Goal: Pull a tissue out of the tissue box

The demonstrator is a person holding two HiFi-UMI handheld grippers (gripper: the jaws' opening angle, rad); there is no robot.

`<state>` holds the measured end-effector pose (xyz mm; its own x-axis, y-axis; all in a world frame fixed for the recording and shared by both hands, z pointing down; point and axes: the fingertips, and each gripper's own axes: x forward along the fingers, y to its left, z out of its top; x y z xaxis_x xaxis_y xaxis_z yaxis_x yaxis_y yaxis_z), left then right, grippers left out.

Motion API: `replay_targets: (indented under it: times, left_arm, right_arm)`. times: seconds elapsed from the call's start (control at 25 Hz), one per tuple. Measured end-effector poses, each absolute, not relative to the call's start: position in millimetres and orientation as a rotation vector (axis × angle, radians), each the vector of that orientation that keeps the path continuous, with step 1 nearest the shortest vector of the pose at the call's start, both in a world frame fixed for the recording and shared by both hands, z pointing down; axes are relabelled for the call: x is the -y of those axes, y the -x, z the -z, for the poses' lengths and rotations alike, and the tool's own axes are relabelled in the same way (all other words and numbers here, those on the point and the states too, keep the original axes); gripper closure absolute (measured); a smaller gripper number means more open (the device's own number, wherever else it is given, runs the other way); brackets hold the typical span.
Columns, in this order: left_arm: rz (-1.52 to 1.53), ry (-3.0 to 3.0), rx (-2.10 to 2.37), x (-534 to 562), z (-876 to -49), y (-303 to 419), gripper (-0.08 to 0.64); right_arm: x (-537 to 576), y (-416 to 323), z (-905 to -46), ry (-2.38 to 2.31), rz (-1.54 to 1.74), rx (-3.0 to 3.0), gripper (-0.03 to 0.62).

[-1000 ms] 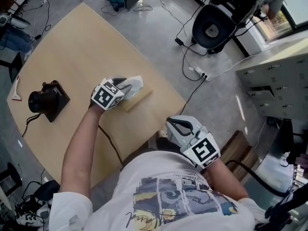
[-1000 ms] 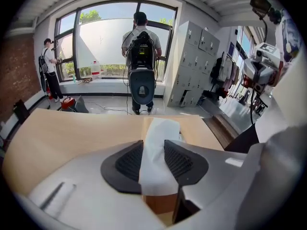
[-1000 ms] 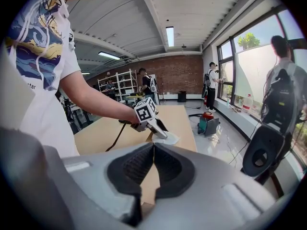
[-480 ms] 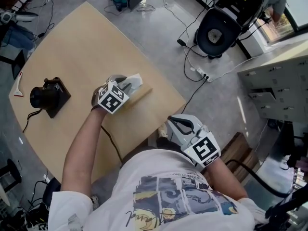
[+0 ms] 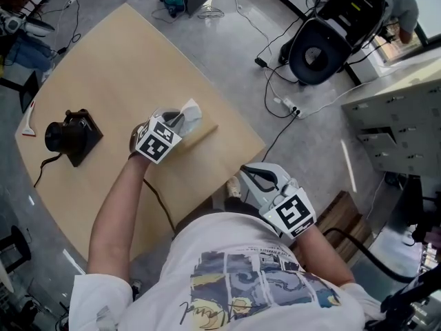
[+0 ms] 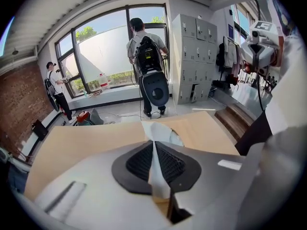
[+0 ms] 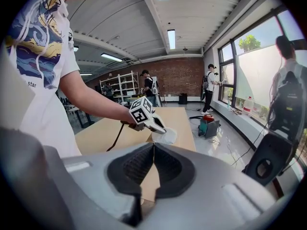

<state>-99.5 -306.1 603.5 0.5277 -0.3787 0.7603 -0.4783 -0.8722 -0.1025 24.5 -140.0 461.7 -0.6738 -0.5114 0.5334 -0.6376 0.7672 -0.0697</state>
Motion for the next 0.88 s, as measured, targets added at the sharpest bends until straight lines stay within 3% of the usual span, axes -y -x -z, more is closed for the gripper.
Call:
replay_targets:
  times: [0.88]
  left_arm:
    - [-1.207, -2.678, 0.852, 285.7, -552.1, 97.3, 0.552]
  right_arm:
    - [132.0, -38.8, -454.2, -0.766, -0.282, 2.536, 0.588]
